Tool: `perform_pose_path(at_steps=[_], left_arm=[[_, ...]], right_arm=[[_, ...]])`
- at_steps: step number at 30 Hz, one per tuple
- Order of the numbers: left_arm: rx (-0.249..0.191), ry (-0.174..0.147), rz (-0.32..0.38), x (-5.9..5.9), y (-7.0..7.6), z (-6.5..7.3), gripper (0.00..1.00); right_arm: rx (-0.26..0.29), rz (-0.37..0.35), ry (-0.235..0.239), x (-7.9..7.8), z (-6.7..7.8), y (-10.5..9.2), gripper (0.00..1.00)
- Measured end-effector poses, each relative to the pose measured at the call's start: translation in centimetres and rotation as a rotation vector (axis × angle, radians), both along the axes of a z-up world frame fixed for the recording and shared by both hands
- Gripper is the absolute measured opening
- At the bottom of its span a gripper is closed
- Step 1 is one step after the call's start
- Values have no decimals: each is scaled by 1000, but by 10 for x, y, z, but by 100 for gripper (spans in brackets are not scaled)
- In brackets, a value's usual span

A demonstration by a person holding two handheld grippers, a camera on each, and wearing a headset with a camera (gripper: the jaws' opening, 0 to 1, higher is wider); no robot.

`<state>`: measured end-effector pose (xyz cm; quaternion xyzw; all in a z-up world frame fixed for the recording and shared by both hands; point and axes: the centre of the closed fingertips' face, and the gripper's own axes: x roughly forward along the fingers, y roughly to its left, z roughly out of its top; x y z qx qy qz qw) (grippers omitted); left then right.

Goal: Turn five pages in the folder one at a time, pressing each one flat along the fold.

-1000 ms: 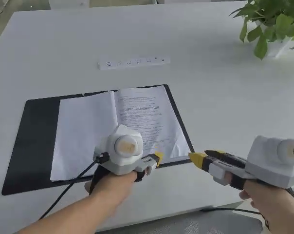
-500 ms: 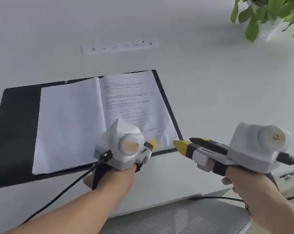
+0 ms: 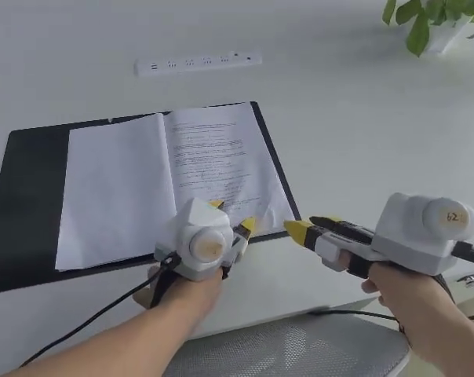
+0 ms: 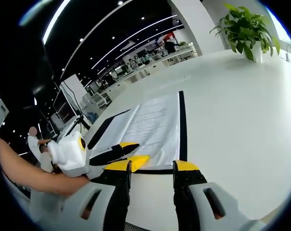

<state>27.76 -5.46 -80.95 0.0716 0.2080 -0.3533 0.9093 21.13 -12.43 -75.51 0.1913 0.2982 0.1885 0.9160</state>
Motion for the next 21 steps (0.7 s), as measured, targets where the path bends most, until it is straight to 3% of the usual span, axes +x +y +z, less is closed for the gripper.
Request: perform_pose_path(at_steps=[15,17,19,21], left_arm=[[65,-23,9,10,10,1,3],[47,-11,21,13,13,1,0],[-11,27,52,12,12,1,0],[-37,40,73,13,13,1,0]], right_arm=[[-2,11,8,2,-3,0,32],[3,15,8,3,-3,1,32],[-4,20,5,6,-3,2,32],[2,25,4,10,-3,3,31]])
